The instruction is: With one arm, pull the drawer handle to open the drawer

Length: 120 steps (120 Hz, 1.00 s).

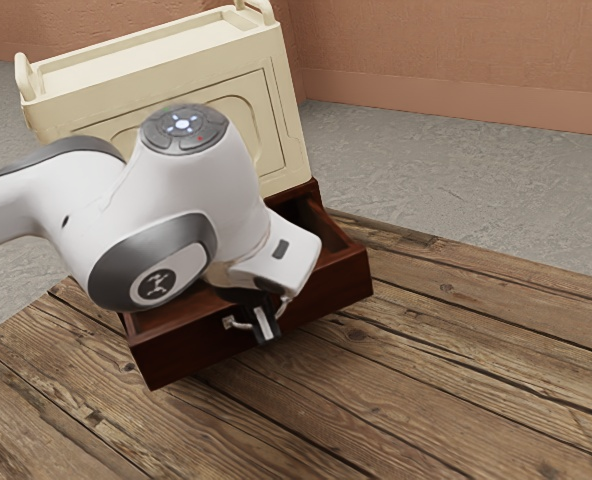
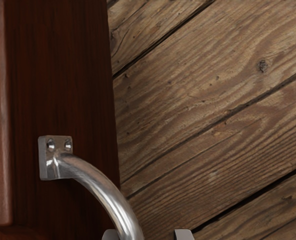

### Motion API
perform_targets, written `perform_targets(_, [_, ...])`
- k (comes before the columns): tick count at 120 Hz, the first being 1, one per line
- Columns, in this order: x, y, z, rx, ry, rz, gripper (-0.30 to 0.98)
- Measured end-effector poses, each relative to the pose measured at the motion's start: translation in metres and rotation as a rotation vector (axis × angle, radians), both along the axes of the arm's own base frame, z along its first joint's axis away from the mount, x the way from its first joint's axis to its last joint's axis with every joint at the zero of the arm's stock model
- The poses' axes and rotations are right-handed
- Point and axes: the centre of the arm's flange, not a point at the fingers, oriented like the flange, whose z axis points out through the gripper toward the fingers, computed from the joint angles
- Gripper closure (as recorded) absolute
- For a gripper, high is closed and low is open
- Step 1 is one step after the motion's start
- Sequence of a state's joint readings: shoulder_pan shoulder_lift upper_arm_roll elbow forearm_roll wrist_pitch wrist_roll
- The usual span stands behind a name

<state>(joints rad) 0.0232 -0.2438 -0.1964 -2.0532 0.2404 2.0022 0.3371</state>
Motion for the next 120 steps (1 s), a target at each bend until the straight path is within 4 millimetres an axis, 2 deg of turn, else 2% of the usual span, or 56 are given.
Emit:
perform_targets(65, [-0.009, -0.016, 0.004, -0.004, -0.016, 0.004, 0.61])
perform_targets(74, [-0.009, -0.017, 0.010, -0.005, -0.023, 0.004, 0.60])
perform_targets(81, [-0.009, -0.027, 0.038, -0.004, -0.056, -0.007, 0.54])
perform_targets(88, [-0.014, -0.048, 0.096, -0.006, -0.120, -0.031, 0.42])
perform_targets(94, [-0.021, -0.053, 0.133, -0.010, -0.138, -0.027, 0.33])
perform_targets(104, [-0.037, -0.050, 0.166, -0.022, -0.099, 0.003, 0.22])
perform_targets(120, [-0.080, -0.035, 0.213, -0.050, -0.037, 0.056, 0.12])
